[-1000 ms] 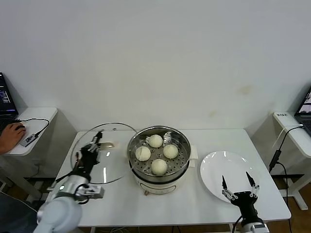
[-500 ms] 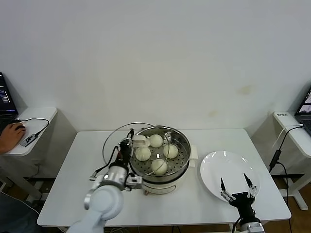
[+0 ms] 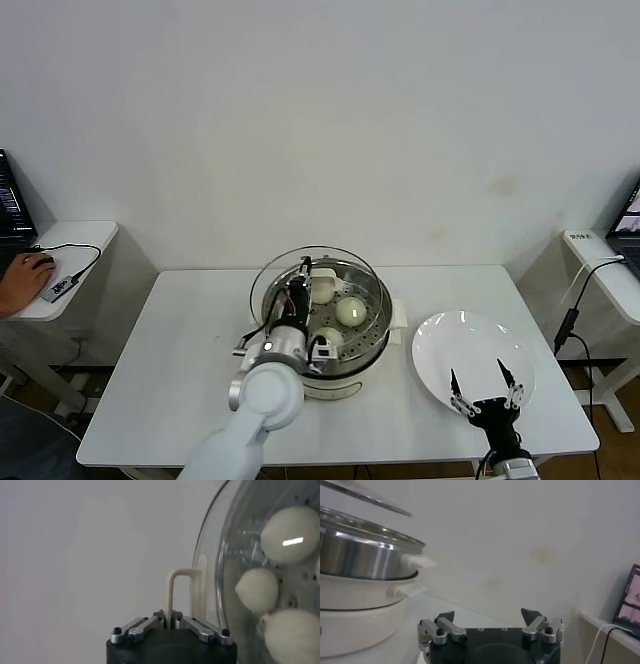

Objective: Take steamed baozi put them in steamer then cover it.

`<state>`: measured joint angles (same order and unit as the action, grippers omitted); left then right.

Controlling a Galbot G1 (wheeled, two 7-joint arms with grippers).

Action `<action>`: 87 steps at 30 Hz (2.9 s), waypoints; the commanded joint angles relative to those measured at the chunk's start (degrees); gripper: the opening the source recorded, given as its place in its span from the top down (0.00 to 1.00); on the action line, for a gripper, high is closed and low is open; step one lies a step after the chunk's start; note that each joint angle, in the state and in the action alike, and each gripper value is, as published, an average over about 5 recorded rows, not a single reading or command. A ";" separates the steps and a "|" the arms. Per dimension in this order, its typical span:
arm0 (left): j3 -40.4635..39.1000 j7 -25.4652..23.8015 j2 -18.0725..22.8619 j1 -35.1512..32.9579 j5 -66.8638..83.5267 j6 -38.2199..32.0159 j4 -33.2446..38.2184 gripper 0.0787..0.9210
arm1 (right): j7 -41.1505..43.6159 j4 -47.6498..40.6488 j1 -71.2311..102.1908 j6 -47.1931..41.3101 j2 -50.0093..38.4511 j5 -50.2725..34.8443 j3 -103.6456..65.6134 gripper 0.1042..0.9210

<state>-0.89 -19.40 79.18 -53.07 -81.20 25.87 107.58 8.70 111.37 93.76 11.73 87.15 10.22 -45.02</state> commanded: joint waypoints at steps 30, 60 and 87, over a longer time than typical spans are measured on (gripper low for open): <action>-0.11 1.04 6.07 -1.46 -6.21 -0.95 -6.57 0.92 | -0.05 -0.74 0.13 0.48 -0.06 -0.05 0.72 0.12; 3.10 7.13 -5.25 -21.93 5.20 -4.86 20.91 0.37 | -0.08 -1.26 0.21 0.53 0.18 0.55 0.96 0.12; 33.26 32.66 -5.00 -54.60 97.06 -38.41 10.76 0.12 | -1.46 2.41 11.51 2.63 -9.50 -12.29 5.52 0.12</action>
<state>23.50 8.68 74.08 -97.99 -11.88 0.27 124.80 7.83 112.56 100.45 13.21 80.51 3.45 -42.32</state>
